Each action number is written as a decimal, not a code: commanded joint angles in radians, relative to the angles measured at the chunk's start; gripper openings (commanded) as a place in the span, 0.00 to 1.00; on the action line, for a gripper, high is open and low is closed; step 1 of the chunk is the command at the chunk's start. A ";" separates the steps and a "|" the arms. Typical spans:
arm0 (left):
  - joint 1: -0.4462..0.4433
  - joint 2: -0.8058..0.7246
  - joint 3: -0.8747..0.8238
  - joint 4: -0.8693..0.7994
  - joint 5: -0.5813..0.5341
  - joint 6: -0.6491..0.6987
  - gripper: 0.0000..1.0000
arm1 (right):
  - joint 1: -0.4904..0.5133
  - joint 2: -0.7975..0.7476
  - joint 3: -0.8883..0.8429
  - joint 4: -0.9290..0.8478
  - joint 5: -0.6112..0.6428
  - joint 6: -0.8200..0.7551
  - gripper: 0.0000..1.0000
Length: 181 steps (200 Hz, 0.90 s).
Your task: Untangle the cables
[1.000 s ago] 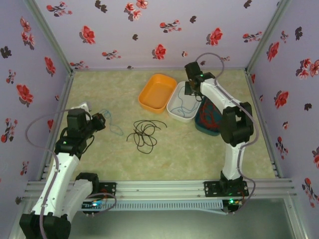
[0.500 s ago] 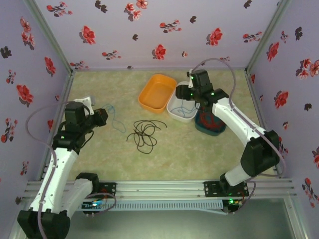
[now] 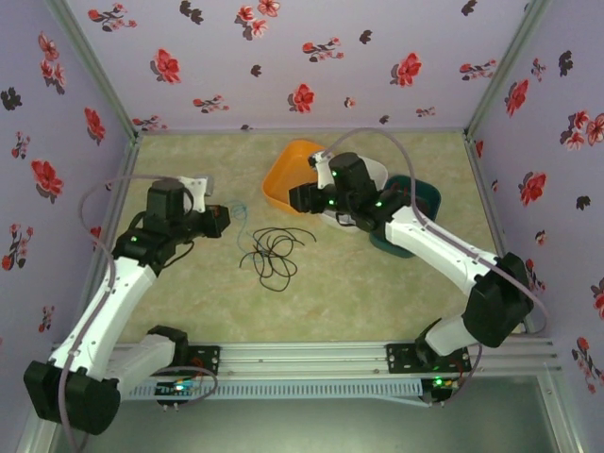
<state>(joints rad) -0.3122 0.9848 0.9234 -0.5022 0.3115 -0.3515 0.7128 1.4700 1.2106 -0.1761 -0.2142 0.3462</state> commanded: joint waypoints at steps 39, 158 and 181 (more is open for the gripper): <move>-0.017 0.062 0.009 0.071 0.015 -0.035 0.00 | 0.120 0.102 -0.075 0.247 -0.017 0.217 0.50; -0.019 0.075 -0.021 0.098 -0.024 -0.079 0.00 | 0.233 0.351 0.028 0.350 -0.032 0.317 0.54; -0.019 0.081 -0.020 0.099 -0.053 -0.090 0.00 | 0.254 0.334 0.009 0.359 -0.001 0.282 0.57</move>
<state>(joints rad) -0.3248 1.0607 0.9134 -0.4221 0.2962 -0.4171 0.9375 1.8091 1.2095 0.1356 -0.2264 0.6399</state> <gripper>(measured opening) 0.052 0.555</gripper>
